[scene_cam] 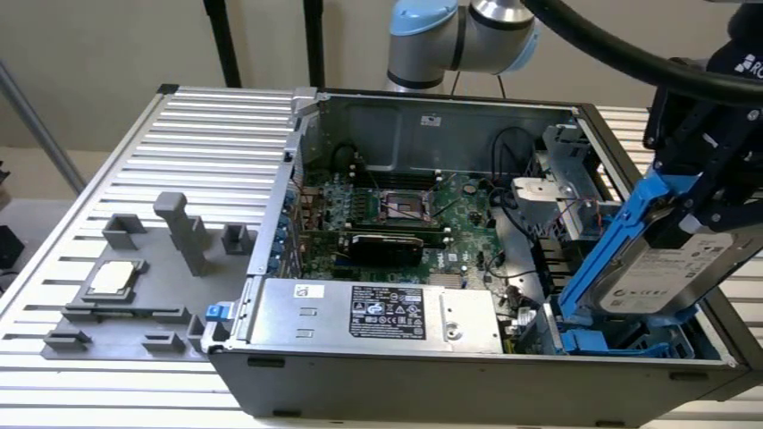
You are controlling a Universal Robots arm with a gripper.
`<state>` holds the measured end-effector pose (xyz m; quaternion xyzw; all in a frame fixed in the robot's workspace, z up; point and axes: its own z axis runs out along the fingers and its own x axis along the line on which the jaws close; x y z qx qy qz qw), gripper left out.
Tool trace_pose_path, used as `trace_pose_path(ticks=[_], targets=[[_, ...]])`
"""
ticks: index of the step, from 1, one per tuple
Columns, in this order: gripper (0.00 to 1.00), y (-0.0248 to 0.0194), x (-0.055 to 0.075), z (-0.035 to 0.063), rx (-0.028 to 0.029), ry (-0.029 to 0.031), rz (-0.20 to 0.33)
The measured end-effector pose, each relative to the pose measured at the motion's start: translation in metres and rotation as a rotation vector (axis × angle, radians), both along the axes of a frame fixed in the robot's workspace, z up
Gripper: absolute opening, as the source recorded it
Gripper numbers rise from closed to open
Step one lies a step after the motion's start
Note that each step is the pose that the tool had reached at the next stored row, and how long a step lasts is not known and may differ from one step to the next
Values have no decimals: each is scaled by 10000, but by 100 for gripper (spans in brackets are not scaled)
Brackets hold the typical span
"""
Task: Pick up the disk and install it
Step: 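Insert the disk into the insertion slot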
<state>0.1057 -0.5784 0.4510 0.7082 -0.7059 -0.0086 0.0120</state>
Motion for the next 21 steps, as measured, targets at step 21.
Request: trace_pose_path(ticks=[21], targets=[[0, 0, 47, -246, 134, 150, 0]])
